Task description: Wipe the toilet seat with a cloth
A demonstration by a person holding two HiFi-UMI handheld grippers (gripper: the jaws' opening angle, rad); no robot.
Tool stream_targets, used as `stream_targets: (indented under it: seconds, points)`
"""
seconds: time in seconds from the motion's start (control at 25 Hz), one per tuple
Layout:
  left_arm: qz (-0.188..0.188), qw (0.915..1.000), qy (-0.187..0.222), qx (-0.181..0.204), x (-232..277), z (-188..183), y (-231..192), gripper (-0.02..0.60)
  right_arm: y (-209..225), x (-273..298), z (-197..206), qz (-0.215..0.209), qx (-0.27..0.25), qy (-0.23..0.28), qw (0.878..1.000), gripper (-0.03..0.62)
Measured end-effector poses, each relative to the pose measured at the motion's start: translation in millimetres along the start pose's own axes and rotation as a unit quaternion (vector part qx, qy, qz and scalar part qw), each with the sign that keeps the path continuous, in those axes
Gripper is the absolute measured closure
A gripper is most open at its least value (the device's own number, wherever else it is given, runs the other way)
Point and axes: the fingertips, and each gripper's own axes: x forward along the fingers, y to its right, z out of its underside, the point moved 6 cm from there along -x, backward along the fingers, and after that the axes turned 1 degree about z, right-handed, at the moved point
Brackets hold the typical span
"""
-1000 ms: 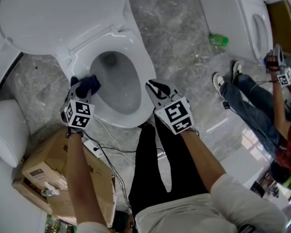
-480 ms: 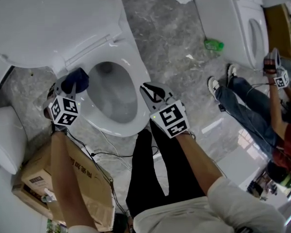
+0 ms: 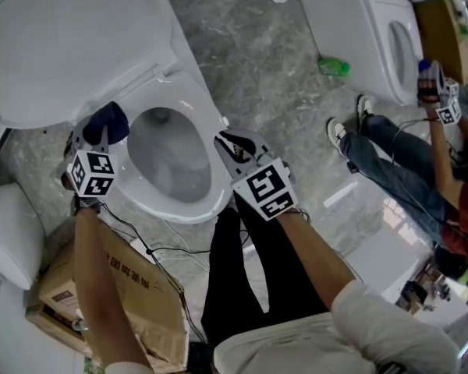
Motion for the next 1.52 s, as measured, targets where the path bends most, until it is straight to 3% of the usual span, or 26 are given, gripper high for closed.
stream_targets:
  seconds: [0.24,0.36,0.6,0.8,1.2,1.52]
  points:
    - [-0.011,0.9940,0.052,-0.095,-5.4,-24.8,-6.5,0.541,1.1,-7.1,-10.9,0.002,-0.009,0.013,1.000,0.536]
    - [-0.025,0.9887,0.080,-0.124,-18.8,-39.6,-8.7,0.543,-1.5,-9.4,-17.7,-0.003,-0.013,0.024,1.000,0.536]
    - [-0.038,0.9717,0.131,-0.193,-48.2,-54.8,18.7,0.543,-14.4,-19.1,-27.5,-0.008,-0.021,0.038,0.999,0.536]
    - [-0.037,0.9527,0.164,-0.253,-79.5,-64.3,48.9,0.543,-21.7,-43.4,-43.7,-0.005,-0.045,0.042,0.998,0.537]
    - [-0.063,0.9206,0.227,-0.312,-177.7,-96.2,47.7,0.544,-44.2,-120.7,-116.5,0.016,-0.085,0.088,0.992,0.545]
    - [-0.106,0.9015,0.278,-0.314,-270.1,-125.1,25.5,0.543,-53.7,-177.5,-180.5,0.047,-0.087,0.168,0.981,0.560]
